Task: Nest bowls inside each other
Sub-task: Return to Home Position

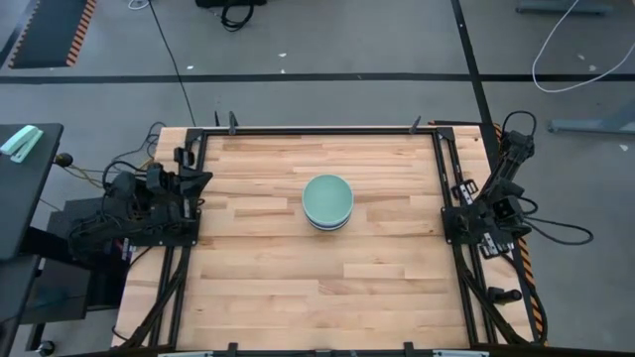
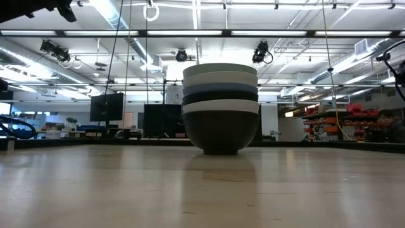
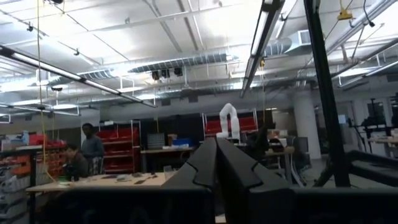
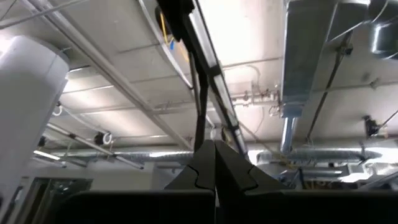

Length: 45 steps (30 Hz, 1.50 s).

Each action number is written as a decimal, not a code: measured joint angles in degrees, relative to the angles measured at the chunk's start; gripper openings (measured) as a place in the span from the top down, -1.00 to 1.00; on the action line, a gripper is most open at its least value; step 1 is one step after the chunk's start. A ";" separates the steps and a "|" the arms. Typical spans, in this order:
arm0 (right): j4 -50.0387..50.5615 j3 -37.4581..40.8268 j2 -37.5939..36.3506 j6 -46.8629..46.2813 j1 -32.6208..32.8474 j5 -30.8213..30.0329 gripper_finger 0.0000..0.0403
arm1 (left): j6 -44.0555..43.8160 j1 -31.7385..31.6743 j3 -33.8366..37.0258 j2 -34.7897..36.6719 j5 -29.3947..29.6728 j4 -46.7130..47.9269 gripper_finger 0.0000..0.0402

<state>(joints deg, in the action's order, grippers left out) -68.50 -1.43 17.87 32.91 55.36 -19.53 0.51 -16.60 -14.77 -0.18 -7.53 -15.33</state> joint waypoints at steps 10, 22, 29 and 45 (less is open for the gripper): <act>11.98 0.00 0.02 -5.54 9.19 -0.04 0.97 | -2.25 0.00 2.12 -0.07 -1.09 1.70 0.91; 24.77 0.00 0.00 -12.06 21.19 -1.56 0.97 | -2.84 0.02 2.12 -0.10 -7.98 8.55 0.95; 26.79 0.00 0.00 -11.88 21.45 -2.31 0.97 | -2.38 0.00 2.12 -0.10 -8.23 8.96 0.90; 26.25 0.00 0.04 -7.93 4.30 -2.23 0.97 | -2.18 0.02 2.12 -0.10 -8.22 9.78 0.94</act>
<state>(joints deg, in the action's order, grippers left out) -42.24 -1.43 17.91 24.98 59.66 -21.76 -1.67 -16.58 -12.64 -0.27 -15.75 -5.55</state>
